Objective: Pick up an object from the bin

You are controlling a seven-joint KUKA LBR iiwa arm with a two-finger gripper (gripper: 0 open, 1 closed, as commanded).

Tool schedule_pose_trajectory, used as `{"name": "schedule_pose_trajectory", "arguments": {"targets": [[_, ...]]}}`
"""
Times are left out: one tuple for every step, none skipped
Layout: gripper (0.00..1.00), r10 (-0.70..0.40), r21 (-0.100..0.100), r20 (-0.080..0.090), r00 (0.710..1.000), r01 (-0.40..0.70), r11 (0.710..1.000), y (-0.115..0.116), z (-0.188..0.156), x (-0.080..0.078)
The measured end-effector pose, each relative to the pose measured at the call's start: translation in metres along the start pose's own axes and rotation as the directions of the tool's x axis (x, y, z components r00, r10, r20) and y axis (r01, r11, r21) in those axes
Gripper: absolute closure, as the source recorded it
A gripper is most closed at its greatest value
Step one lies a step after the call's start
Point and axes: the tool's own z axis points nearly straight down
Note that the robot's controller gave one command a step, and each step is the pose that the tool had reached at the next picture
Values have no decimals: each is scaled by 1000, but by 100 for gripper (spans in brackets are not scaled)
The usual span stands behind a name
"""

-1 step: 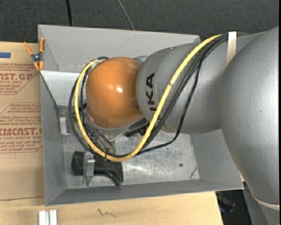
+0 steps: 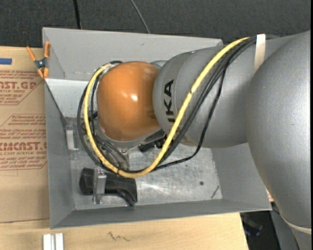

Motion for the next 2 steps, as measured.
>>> {"name": "schedule_pose_trajectory", "arguments": {"targets": [[0, 37, -1, 3, 999, -37, 999, -41, 92, 3], [0, 25, 2, -1, 1000, -25, 1000, -50, 87, 6]]}}
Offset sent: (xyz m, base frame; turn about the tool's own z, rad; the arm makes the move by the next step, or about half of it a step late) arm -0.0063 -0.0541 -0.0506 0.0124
